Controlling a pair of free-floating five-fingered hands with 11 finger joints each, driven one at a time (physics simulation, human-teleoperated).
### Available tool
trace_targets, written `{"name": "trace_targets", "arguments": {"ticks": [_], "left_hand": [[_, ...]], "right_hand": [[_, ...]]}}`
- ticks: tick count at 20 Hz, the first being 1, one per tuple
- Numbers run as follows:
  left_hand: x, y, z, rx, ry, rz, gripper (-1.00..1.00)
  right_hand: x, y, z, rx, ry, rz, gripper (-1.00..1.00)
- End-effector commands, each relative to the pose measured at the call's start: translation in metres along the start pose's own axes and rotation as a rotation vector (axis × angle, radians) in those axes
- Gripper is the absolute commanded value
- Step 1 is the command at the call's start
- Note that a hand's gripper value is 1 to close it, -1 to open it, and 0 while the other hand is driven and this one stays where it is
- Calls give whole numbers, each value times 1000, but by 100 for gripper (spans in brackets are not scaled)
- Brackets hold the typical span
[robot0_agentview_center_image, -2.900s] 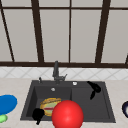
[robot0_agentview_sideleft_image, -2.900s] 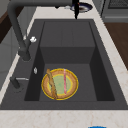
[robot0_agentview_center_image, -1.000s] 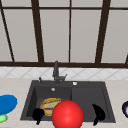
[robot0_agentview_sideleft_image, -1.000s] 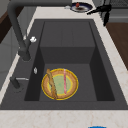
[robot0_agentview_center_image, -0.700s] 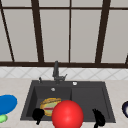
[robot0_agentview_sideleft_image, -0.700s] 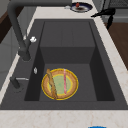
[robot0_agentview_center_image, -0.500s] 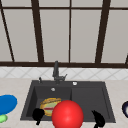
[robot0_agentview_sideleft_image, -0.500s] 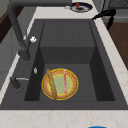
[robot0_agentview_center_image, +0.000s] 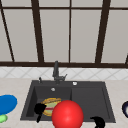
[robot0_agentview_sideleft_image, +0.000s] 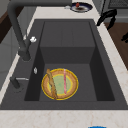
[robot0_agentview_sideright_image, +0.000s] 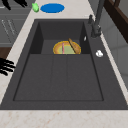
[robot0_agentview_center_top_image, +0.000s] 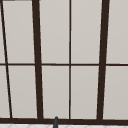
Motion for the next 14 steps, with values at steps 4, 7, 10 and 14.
{"name": "trace_targets", "arguments": {"ticks": [4,7,10,14], "left_hand": [[-48,15,4,3,-12,68,-100],[-68,9,-4,23,-25,99,-100],[-84,7,-10,25,-27,122,-100],[-102,4,-17,33,-33,192,-100]], "right_hand": [[-1,1,2,28,2,2,0],[-1,2,3,48,3,4,0],[-1,3,5,61,5,5,0],[-2,4,6,71,6,7,0]]}}
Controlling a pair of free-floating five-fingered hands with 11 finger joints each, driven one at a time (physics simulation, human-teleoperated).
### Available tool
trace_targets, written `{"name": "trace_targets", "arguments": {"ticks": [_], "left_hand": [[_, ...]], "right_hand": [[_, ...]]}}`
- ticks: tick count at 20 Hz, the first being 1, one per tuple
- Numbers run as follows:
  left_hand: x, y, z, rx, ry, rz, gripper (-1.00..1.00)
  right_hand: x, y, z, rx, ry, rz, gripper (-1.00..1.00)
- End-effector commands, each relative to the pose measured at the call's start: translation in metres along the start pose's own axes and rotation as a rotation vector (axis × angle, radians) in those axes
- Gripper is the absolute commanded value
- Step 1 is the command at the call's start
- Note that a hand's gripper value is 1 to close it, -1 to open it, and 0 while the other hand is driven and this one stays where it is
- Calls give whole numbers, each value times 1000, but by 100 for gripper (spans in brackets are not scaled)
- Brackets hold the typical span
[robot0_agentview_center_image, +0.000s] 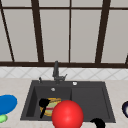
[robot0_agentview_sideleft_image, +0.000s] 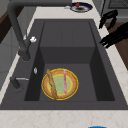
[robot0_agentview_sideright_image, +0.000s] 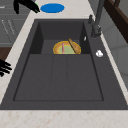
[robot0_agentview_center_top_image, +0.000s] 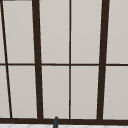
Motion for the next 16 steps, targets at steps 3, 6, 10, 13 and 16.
{"name": "trace_targets", "arguments": {"ticks": [3,6,10,13,16], "left_hand": [[-28,-2,-7,22,-32,144,-100],[-51,-2,-5,37,-29,168,-100],[-88,-2,-4,55,-39,147,-100],[-119,-9,-4,65,-38,137,-100],[-148,-14,-10,62,-38,145,-100]], "right_hand": [[0,1,1,2,0,1,0],[0,1,1,4,1,1,0],[0,2,2,6,1,2,0],[0,2,2,8,2,2,0],[-1,3,3,9,2,3,0]]}}
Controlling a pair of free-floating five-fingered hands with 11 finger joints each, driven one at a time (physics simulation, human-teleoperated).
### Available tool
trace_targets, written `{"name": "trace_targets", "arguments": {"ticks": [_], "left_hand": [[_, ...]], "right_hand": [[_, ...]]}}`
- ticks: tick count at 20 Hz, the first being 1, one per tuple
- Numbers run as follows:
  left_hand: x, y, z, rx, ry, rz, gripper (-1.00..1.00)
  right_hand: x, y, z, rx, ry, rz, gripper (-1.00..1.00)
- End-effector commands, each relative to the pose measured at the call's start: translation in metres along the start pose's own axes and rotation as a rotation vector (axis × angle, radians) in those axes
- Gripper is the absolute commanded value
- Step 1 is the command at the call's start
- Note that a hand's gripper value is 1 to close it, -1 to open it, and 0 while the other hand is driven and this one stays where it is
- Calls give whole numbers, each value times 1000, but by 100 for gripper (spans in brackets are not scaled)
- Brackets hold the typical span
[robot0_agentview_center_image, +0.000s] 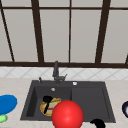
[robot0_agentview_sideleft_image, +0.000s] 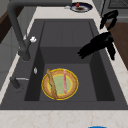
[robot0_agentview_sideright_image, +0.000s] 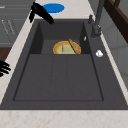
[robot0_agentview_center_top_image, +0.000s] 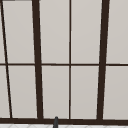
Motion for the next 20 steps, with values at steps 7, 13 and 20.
{"name": "trace_targets", "arguments": {"ticks": [7,13,20], "left_hand": [[-96,-10,-4,31,-39,10,-100],[-125,-41,-12,21,-29,63,-100],[-139,-55,-13,16,-51,187,-100]], "right_hand": [[0,0,0,2,0,0,0],[0,1,1,3,0,1,0],[0,1,1,4,1,1,0]]}}
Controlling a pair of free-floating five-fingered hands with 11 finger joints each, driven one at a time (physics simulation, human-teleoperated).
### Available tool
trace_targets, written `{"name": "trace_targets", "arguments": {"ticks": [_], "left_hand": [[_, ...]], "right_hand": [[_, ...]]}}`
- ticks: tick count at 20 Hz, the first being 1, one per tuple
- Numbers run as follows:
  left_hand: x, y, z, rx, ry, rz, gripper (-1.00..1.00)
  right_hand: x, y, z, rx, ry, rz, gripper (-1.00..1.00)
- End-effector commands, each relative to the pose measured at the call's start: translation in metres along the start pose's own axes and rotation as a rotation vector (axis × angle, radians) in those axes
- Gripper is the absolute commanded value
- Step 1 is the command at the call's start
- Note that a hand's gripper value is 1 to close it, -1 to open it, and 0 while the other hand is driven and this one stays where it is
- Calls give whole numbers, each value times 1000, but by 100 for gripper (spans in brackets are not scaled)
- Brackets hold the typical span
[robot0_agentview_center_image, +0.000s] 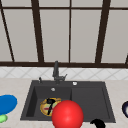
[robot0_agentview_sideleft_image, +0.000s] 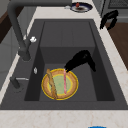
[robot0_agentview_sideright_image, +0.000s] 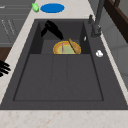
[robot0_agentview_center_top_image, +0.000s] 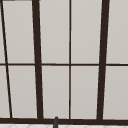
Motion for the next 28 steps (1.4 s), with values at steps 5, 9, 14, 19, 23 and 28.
{"name": "trace_targets", "arguments": {"ticks": [5,9,14,19,23,28], "left_hand": [[-31,-5,1,-2,-34,168,-100],[-54,-7,1,8,-31,212,-100],[-86,-12,-6,16,-23,249,-100],[-118,-19,-13,17,-19,277,-100],[-146,-29,-15,22,-21,254,-100],[-173,-41,-16,24,-25,267,-100]], "right_hand": [[0,0,0,1,0,0,0],[0,0,0,1,0,0,0],[0,0,0,2,0,0,0],[0,0,0,2,0,0,0],[0,0,0,3,0,1,0],[0,0,0,3,0,1,0]]}}
